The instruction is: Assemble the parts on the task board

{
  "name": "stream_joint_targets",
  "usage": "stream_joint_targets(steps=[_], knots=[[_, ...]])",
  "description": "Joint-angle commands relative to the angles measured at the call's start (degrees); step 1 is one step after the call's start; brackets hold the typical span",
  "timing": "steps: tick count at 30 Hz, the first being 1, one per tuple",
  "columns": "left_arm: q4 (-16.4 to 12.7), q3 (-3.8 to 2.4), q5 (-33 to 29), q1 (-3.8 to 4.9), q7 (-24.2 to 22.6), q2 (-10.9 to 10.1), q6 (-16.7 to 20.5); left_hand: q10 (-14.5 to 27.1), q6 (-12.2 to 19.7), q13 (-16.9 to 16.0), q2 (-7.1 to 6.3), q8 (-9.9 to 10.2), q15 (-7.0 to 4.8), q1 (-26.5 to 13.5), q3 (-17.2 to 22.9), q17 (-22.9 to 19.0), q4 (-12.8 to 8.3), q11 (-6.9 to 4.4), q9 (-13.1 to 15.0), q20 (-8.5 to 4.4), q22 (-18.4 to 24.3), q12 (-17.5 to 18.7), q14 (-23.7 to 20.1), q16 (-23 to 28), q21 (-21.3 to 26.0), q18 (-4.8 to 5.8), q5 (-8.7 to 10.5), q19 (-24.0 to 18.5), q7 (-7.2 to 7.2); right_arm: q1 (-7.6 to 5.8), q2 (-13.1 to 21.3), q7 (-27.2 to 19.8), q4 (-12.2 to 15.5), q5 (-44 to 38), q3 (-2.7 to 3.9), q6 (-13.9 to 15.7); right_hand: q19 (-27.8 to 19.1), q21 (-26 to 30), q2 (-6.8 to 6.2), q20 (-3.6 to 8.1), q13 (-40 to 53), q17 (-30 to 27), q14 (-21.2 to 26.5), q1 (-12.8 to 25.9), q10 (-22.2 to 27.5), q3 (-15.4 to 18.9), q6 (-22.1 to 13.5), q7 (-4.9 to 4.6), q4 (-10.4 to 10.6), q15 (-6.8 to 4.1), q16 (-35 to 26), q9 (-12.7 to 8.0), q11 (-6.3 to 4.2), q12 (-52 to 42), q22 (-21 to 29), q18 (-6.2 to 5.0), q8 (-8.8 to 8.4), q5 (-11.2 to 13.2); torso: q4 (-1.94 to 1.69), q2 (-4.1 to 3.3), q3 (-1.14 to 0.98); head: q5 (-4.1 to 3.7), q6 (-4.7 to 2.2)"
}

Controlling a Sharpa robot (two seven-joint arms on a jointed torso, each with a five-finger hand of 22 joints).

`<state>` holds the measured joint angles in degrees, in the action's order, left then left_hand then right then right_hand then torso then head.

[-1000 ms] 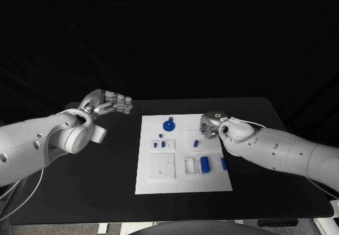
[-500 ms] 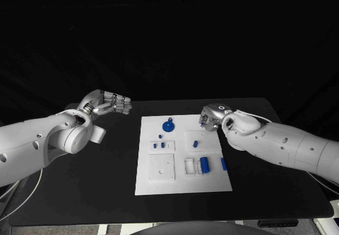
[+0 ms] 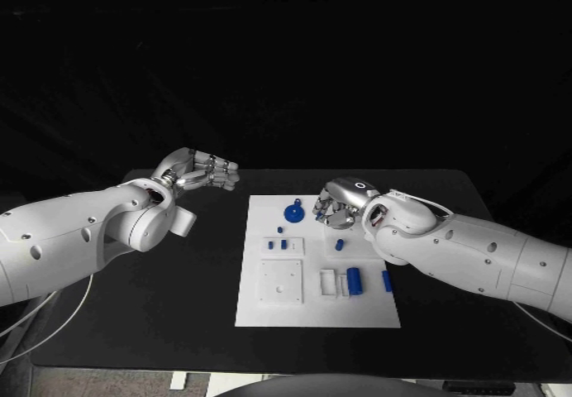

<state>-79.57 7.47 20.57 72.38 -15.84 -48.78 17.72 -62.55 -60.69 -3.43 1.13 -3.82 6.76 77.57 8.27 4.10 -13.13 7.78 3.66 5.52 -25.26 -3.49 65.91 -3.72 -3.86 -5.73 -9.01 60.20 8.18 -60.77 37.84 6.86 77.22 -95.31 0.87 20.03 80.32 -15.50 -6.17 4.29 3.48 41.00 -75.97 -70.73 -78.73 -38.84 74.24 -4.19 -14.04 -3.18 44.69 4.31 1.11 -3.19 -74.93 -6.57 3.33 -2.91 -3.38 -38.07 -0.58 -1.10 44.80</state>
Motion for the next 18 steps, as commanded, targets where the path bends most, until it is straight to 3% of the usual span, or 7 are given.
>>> stream_joint_targets(steps=[1,9,13,18], knots=[[0.1,-0.05,-0.4,0.09,-0.3,0.5,0.5,0.2,0.1,0.0,0.59,0.2,0.01,0.0,-0.4,0.0,0.0,0.14,0.0,0.09,0.1,0.1,0.1,0.2,-0.2,-0.17,0.10,0.4,-0.01,0.20,-0.8,-0.2,1.8,-1.6,-0.60,-1.5,-0.3,-0.2,0.71,-0.08,0.0,0.1,-0.4,-0.5,0.0,0.3,0.2,-0.08,0.2,0.04,-0.3,0.1,0.20,-0.2,-0.7,-1.16,0.37,-0.2,-0.19,0.09,0.11,1.63,0.27],[0.5,-0.04,-0.4,0.10,0.1,1.8,1.4,0.1,0.0,0.0,0.63,0.2,0.01,0.0,-0.3,0.0,0.1,0.13,0.0,0.08,0.0,0.1,0.1,0.2,-0.2,-0.16,0.12,0.4,-0.02,1.09,-3.2,1.0,3.3,-5.0,-3.23,-2.6,-0.2,-0.3,0.78,-0.06,0.0,0.1,-0.6,-0.5,0.0,0.3,0.2,-0.07,0.0,0.02,-0.4,0.1,0.19,-0.2,-0.7,-1.17,0.36,-0.2,-0.29,0.20,0.35,4.95,1.11],[0.7,-0.04,-0.4,0.11,0.2,2.6,1.5,0.1,0.0,0.0,0.64,0.2,0.00,0.1,-0.3,0.0,0.1,0.12,0.0,0.07,0.0,0.1,0.1,0.2,-0.2,-0.16,0.12,0.4,-0.03,2.04,-4.3,1.5,3.7,-6.4,-4.41,-3.1,-0.2,-0.3,0.78,-0.06,0.0,0.1,-0.6,-0.5,-0.1,0.2,0.2,-0.07,0.0,0.02,-0.4,0.1,0.19,-0.2,-0.7,-1.17,0.36,-0.2,-0.36,0.10,0.32,5.89,1.53],[0.8,-0.04,-0.4,0.12,0.3,3.2,1.5,0.1,0.0,0.0,0.67,0.2,-0.02,0.1,-0.3,0.0,0.1,0.10,0.0,0.05,0.0,0.2,0.1,0.2,-0.2,-0.15,0.11,0.4,-0.05,3.13,-5.2,2.1,3.7,-7.5,-5.30,-3.8,-0.2,-0.3,0.78,-0.06,0.0,0.1,-0.6,-0.5,-0.1,0.2,0.2,-0.07,0.0,0.02,-0.4,0.1,0.19,-0.2,-0.7,-1.17,0.36,-0.2,-0.19,0.07,0.27,6.55,1.96]])
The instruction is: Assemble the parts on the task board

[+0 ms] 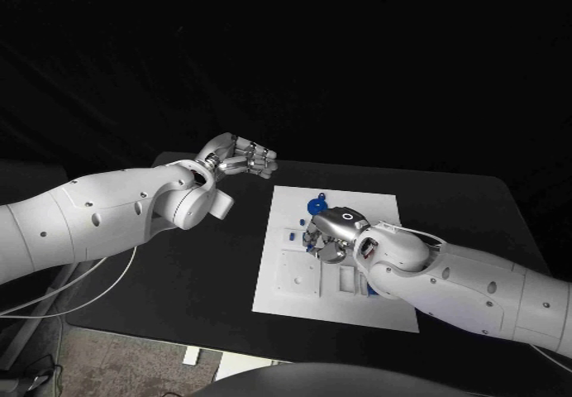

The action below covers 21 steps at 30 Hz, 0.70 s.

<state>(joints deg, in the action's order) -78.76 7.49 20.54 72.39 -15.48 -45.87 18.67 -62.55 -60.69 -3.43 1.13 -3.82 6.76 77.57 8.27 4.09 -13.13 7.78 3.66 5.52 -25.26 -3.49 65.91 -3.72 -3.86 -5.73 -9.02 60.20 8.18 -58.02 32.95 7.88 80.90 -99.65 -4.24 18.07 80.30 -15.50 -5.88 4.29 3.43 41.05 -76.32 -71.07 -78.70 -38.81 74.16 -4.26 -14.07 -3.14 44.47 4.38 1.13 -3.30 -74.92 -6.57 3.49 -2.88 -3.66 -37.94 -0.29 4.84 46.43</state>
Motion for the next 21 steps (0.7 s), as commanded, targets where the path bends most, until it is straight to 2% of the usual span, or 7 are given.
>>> stream_joint_targets(steps=[1,4,11,21], knots=[[0.0,-0.06,-0.4,0.11,0.0,0.4,0.6,0.1,0.0,0.0,0.67,0.2,-0.02,0.1,-0.3,0.0,0.1,0.10,0.0,0.05,0.0,0.2,0.1,0.2,-0.2,-0.15,0.11,0.4,-0.05,0.55,-0.5,1.2,-0.1,-3.4,-0.32,-2.0,-0.2,-0.3,0.53,-0.05,0.1,0.1,-0.3,-0.1,-0.1,0.2,0.3,0.00,-0.2,-0.02,-0.2,0.1,0.18,-0.1,-0.7,-1.19,0.22,-0.2,0.09,-0.08,-0.08,0.66,0.41],[0.1,-0.06,-0.4,0.11,0.1,0.6,0.6,0.1,0.0,0.0,0.67,0.2,-0.02,0.1,-0.3,0.0,0.1,0.10,0.0,0.05,0.0,0.2,0.1,0.2,-0.2,-0.15,0.11,0.4,-0.05,1.12,-1.0,1.8,-0.6,-4.1,-0.66,-2.4,-0.2,-0.3,0.53,-0.05,0.1,0.1,-0.3,-0.1,-0.1,0.2,0.3,0.00,-0.2,-0.02,-0.2,0.1,0.18,-0.1,-0.7,-1.19,0.22,-0.2,0.10,-0.10,-0.17,0.95,0.61],[0.1,-0.06,-0.4,0.12,0.2,0.8,0.4,0.0,0.0,0.1,0.68,0.2,-0.02,0.1,-0.2,0.0,0.3,0.10,0.0,0.05,0.0,0.2,0.1,0.2,-0.2,-0.12,0.14,0.4,-0.04,1.80,-1.5,2.8,-1.2,-5.1,-1.03,-3.1,-0.2,-0.4,0.52,-0.05,0.1,0.1,-0.3,0.0,-0.1,0.2,0.3,0.02,-0.3,-0.03,-0.2,0.1,0.17,-0.1,-0.8,-1.20,0.21,-0.2,0.16,-0.14,-0.24,1.42,1.11],[0.0,-0.06,-0.4,0.12,0.3,0.8,0.2,0.0,-0.1,0.1,0.68,0.2,-0.04,0.1,-0.2,0.0,0.5,0.08,0.0,0.03,0.0,0.2,0.1,0.2,-0.2,-0.11,0.13,0.4,-0.06,2.20,-1.8,4.3,-2.4,-6.6,-1.88,-2.5,0.0,-0.6,0.47,0.01,0.1,0.2,-0.5,0.1,-0.3,-0.2,0.4,0.05,-0.5,-0.09,-0.2,0.1,0.13,-0.1,-0.8,-1.25,0.21,-0.2,0.11,-0.16,-0.23,1.40,1.45]])
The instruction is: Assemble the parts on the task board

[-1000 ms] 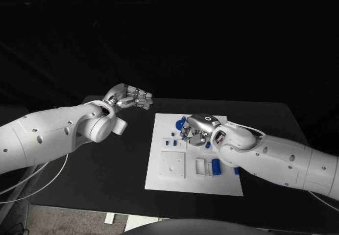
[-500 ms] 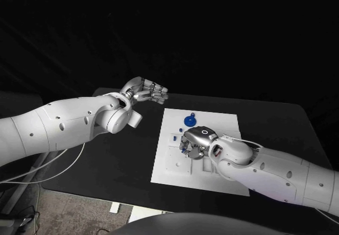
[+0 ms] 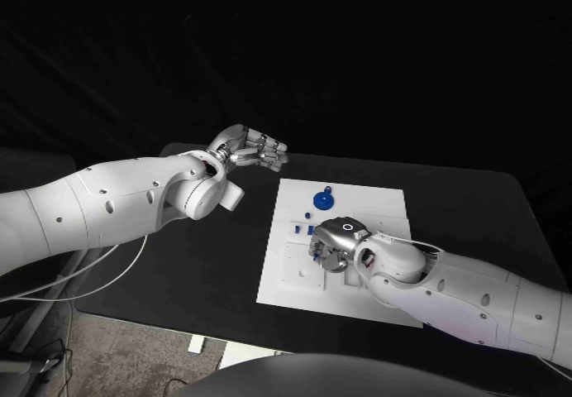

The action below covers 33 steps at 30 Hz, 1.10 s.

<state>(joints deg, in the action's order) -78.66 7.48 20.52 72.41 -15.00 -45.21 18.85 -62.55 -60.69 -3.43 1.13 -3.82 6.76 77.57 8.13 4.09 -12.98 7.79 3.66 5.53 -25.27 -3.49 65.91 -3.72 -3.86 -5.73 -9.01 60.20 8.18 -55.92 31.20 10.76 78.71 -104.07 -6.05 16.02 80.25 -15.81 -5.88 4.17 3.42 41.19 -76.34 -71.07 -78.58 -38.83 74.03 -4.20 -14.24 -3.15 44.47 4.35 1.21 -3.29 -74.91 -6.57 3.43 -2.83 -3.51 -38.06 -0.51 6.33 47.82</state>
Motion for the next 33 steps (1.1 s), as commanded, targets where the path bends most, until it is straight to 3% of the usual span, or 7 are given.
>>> stream_joint_targets(steps=[1,33], knots=[[-0.1,-0.05,-0.3,0.10,-0.1,0.1,0.0,0.0,-0.1,0.1,0.68,0.2,-0.04,0.1,0.0,0.0,0.4,0.08,0.0,0.03,0.0,0.2,0.1,0.2,-0.2,-0.11,0.13,0.4,-0.06,0.11,-0.1,1.5,-0.3,-2.3,-0.12,-0.4,0.0,-0.3,0.47,0.12,0.1,0.1,-0.5,0.1,-0.4,-0.1,0.5,-0.01,-0.3,-0.07,-0.2,0.1,0.04,-0.1,-0.8,-1.24,0.26,-0.3,-0.03,-0.01,-0.01,-0.07,0.07],[-0.2,-0.06,-0.3,0.11,0.1,0.0,-0.5,0.0,0.0,0.0,0.62,0.2,-0.02,0.0,0.1,0.0,0.6,0.07,0.0,0.05,0.1,0.1,0.1,0.2,-0.2,-0.10,0.17,0.4,-0.06,0.58,-0.9,1.8,-1.4,-2.8,-0.72,0.3,0.1,-0.4,0.39,0.17,0.1,0.1,-0.6,0.2,-0.5,-0.4,0.6,0.02,-0.4,-0.12,-0.3,0.1,0.03,-0.1,-0.7,-1.27,0.27,-0.2,0.05,0.04,0.01,0.49,0.63]])
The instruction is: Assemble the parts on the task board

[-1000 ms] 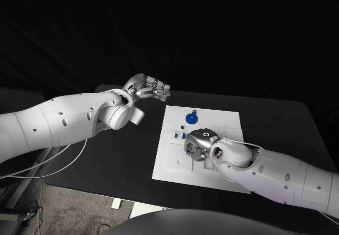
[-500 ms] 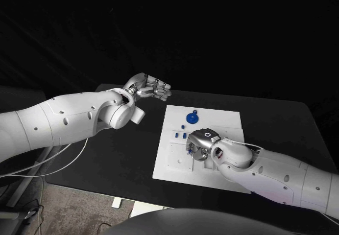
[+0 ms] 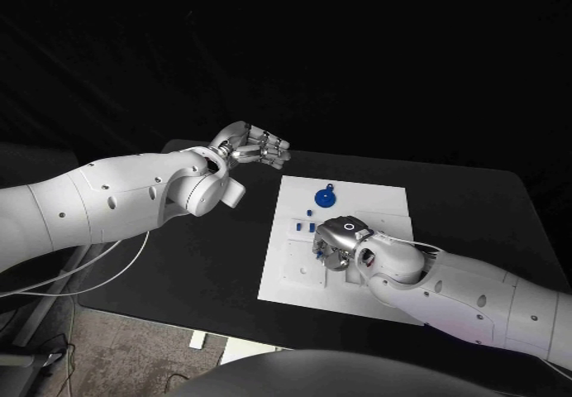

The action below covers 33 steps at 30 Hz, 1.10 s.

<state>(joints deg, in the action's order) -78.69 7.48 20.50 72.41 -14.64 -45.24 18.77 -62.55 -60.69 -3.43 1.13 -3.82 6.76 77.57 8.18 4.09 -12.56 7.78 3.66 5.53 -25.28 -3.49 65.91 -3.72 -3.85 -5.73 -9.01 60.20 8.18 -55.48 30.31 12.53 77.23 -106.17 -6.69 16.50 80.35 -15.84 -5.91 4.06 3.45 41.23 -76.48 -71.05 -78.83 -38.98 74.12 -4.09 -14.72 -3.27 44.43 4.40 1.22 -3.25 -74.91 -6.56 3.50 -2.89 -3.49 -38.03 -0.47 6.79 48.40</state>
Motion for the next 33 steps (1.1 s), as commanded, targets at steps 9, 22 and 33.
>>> stream_joint_targets(steps=[9,22,33], knots=[[-0.1,-0.05,-0.3,0.11,0.0,0.1,-0.6,0.0,0.0,0.0,0.62,0.2,-0.03,0.0,0.0,0.0,0.2,0.07,0.0,0.05,0.1,0.1,0.1,0.2,-0.2,-0.10,0.17,0.4,-0.06,0.17,0.0,0.2,0.0,-0.7,-0.19,-0.6,0.1,-0.4,0.43,0.30,0.1,0.1,-0.6,0.2,-0.3,-0.3,0.5,-0.09,-0.1,-0.01,-0.3,0.1,0.00,-0.2,-0.7,-1.28,0.19,-0.2,0.04,0.01,-0.01,-0.06,0.27],[-0.1,-0.05,-0.3,0.11,0.1,0.2,-0.7,0.0,0.0,0.0,0.52,0.2,0.00,0.1,0.1,0.0,0.5,0.08,0.0,0.07,0.3,0.1,0.0,0.2,-0.2,-0.11,0.22,0.5,-0.06,0.24,-0.5,0.6,-0.5,-1.0,-0.71,-1.1,0.1,-0.4,0.44,0.30,0.1,0.1,-0.6,0.2,-0.3,-0.3,0.5,-0.10,-0.1,-0.01,-0.3,0.1,0.01,-0.2,-0.7,-1.28,0.19,-0.1,0.00,-0.01,-0.02,-0.27,0.42],[-0.1,-0.05,-0.3,0.15,0.2,0.4,-0.8,0.0,0.0,0.0,0.52,0.2,0.00,0.1,0.1,0.0,0.5,0.08,0.0,0.07,0.3,0.1,0.0,0.2,-0.2,-0.11,0.22,0.5,-0.06,0.25,-1.4,1.3,-1.8,-2.1,-1.27,-3.3,0.1,-0.4,0.49,0.29,0.1,0.1,-0.5,0.2,-0.2,-0.3,0.4,-0.11,-0.1,0.00,-0.4,0.1,0.03,-0.2,-0.7,-1.27,0.19,-0.2,-0.02,0.00,0.02,-0.37,0.64]])
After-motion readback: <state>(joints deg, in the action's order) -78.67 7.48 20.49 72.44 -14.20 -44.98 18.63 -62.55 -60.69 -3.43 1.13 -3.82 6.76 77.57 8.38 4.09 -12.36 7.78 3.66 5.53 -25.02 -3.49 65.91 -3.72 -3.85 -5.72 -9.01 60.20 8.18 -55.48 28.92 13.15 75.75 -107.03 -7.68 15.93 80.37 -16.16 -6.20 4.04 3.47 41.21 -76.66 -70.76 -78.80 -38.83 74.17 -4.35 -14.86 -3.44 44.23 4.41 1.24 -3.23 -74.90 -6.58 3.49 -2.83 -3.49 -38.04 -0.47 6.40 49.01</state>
